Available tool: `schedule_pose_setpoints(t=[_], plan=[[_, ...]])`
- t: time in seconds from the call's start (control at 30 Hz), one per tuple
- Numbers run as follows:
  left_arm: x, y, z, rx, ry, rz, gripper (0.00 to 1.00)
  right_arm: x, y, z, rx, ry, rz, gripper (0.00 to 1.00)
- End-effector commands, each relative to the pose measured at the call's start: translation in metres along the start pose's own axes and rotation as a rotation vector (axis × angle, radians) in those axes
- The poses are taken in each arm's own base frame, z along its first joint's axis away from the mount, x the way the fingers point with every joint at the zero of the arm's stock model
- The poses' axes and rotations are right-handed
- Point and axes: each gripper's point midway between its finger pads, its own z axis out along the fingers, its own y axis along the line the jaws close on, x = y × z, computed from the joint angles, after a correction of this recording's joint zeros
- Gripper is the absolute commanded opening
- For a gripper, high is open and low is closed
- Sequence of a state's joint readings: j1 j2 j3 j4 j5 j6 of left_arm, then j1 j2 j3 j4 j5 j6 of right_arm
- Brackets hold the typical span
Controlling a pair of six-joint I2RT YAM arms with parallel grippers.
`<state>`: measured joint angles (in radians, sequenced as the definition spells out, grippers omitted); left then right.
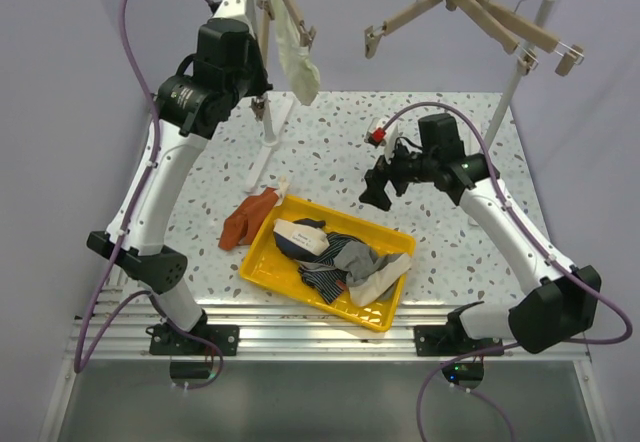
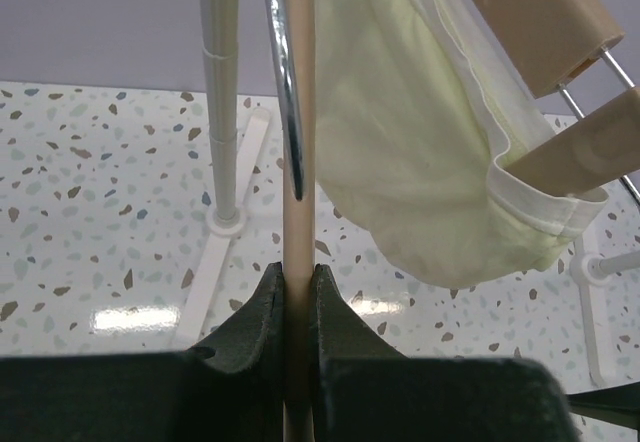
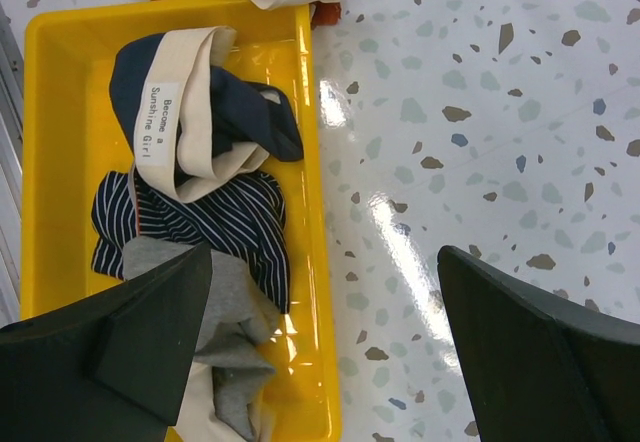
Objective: Remove the underwear clipped to the hanger
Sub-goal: Place the hanger at the clothesline.
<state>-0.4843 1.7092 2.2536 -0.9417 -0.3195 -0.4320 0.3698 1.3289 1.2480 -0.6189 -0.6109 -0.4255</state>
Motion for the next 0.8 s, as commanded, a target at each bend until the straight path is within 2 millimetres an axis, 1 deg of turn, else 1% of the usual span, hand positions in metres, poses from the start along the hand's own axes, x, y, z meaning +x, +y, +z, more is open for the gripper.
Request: schedule_pose_setpoints(t=[0.0,0.1,0.23,0.27,0.3,0.4,0.5,0.63,0.7,0.77], plan=[[-0.041,-0.003,-0.001,0.016,-0.146,0.021,0.0,-0.01,0.0,-0.01,0.026,-0.046,-0.018,0.99],[-0.049,-0.001,0.01,0.002,-0.176,0.041,0.0,-0.009,0.004,-0.012,0.014,-0.06,-0.015,0.99],[-0.059,0.002,0.02,-0.005,-0.213,0.057,0.0,-0.009,0.006,-0.018,0.02,-0.083,-0.024,0.99],[-0.061,0.002,0.022,-0.003,-0.218,0.057,0.0,-0.008,0.007,-0.018,0.019,-0.086,-0.022,0.99],[-0.059,0.004,0.028,-0.01,-0.213,0.061,0.0,-0.005,0.008,-0.018,0.018,-0.084,-0.021,0.99],[-0.067,0.003,0.035,0.005,-0.237,0.063,0.0,-0.003,0.008,-0.019,0.016,-0.093,-0.019,0.99],[-0.082,-0.001,0.038,0.03,-0.293,0.066,0.0,0.001,0.009,-0.019,0.016,-0.097,-0.008,0.98],[-0.097,0.0,0.042,0.05,-0.333,0.059,0.0,0.006,0.009,-0.018,0.022,-0.101,-0.002,0.99],[-0.1,0.005,0.046,0.058,-0.341,0.048,0.0,0.009,0.01,-0.018,0.022,-0.099,0.005,0.99],[-0.102,0.002,0.05,0.094,-0.349,0.042,0.0,0.012,0.009,-0.017,0.023,-0.099,0.018,0.99]])
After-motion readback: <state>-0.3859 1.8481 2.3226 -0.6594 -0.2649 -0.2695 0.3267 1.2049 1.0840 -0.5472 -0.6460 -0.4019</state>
